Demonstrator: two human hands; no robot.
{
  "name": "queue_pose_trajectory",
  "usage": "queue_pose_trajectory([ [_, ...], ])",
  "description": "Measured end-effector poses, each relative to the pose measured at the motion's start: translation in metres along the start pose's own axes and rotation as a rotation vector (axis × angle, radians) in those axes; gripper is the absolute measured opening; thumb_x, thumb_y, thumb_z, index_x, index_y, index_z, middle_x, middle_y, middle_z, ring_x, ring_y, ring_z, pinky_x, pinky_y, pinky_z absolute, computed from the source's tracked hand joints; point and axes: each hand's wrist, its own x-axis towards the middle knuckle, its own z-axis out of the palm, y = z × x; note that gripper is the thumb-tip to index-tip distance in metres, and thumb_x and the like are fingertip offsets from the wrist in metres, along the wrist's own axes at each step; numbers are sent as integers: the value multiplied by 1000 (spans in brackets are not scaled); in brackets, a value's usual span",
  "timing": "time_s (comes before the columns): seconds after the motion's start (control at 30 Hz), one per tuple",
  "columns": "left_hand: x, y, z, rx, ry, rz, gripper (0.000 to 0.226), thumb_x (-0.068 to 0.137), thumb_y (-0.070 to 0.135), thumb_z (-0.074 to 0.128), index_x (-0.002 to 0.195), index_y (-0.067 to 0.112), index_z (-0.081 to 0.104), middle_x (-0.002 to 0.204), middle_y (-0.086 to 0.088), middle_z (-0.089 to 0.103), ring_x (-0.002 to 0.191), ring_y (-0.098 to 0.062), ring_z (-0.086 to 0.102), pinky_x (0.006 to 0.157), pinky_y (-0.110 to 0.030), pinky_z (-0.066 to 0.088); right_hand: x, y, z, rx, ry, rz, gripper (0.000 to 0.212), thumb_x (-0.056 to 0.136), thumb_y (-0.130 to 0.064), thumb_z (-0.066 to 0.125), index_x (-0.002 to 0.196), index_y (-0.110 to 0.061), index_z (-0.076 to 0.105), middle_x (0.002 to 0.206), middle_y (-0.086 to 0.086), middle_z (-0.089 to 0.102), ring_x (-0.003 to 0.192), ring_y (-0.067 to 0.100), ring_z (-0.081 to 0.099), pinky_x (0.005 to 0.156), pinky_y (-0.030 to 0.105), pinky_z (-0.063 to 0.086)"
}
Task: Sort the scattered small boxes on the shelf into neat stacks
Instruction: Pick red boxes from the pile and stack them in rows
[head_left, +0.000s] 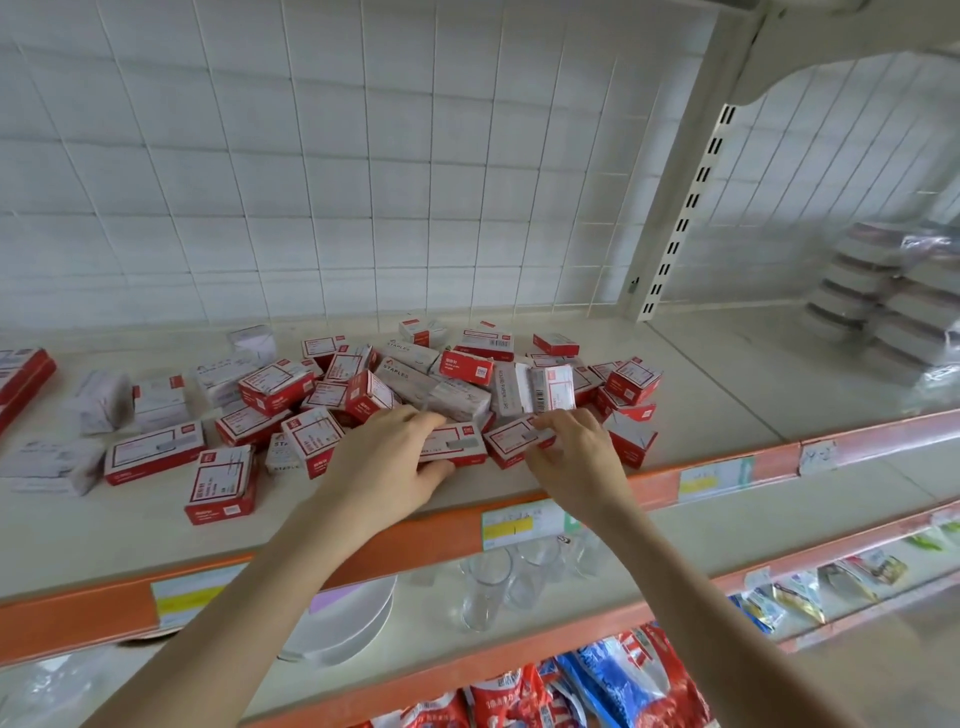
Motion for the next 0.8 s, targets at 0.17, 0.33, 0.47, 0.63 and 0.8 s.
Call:
queue_pose_trajectory([
  [0.17, 0, -3, 2, 3, -5, -22, 51, 90, 43, 51, 136, 21, 43, 129, 5, 51, 116, -14, 48, 86, -26, 46, 0, -14, 8, -161, -32, -1, 47, 84, -38, 55, 127, -19, 45, 127, 6, 43, 120, 29, 39, 97, 41, 38],
  [0.33, -1, -3, 2, 6, -14, -26, 51, 90, 41, 50, 137, 21, 42, 130, 5, 49, 117, -13, 47, 86, -26, 46, -1, -20, 6, -151, -48, 13, 55, 80, -45, 60, 126, -19, 44, 123, 7, 43, 117, 28, 41, 97, 39, 40],
  [0.47, -1, -1, 3, 11, -11, -39, 51, 90, 42, 50, 136, 21, 42, 129, 5, 50, 117, -14, 47, 85, -26, 45, -4, -24, 8, -205, -51, 12, 59, 77, -49, 60, 124, -18, 44, 123, 6, 42, 116, 28, 42, 95, 40, 41],
  [0.63, -2, 0, 2, 22, -16, -40, 51, 90, 42, 49, 136, 21, 41, 129, 4, 49, 117, -15, 47, 85, -27, 45, -4, -26, 5, -192, -73, -4, 60, 77, -38, 63, 129, -17, 42, 126, 7, 40, 117, 27, 37, 95, 34, 38],
  [0.8, -3, 1, 3, 17, -17, -39, 52, 91, 41, 49, 137, 21, 40, 131, 4, 47, 119, -15, 46, 87, -27, 44, -6, -24, -3, -52, -76, -5, 61, 76, -33, 65, 131, -17, 43, 126, 6, 45, 121, 26, 36, 95, 29, 33],
])
